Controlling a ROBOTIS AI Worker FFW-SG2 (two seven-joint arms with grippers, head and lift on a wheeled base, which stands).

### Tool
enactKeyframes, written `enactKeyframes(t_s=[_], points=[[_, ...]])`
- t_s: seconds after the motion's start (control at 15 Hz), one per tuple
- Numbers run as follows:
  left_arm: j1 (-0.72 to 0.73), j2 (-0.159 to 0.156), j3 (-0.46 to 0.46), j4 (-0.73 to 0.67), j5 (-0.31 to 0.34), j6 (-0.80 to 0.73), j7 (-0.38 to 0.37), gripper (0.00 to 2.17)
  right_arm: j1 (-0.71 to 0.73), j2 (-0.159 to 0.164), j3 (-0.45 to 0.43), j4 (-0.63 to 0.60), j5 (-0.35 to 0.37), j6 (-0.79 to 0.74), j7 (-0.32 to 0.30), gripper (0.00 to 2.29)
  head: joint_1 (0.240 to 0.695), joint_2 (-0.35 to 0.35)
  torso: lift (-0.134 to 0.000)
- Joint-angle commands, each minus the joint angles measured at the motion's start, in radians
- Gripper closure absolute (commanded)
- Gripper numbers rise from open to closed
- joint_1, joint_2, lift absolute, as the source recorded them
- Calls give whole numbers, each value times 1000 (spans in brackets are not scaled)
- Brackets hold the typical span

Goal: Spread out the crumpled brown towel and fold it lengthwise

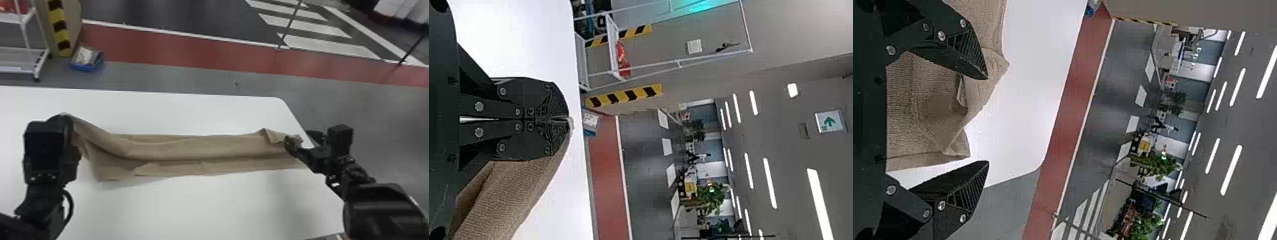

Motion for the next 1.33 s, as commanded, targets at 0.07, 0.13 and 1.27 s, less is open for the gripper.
enactKeyframes(t_s=[0.07,0.13,1.27], points=[[4,1,-5,2,0,-6,2,1382,4,-1,44,-34,145,20,28,340,695,-310,-123],[7,6,-2,0,0,-10,2,1382,19,-3,50,-57,200,4,51,340,695,-305,-123],[6,8,-7,2,0,-13,0,1382,-85,-58,184,47,546,63,48,343,695,-312,-123]])
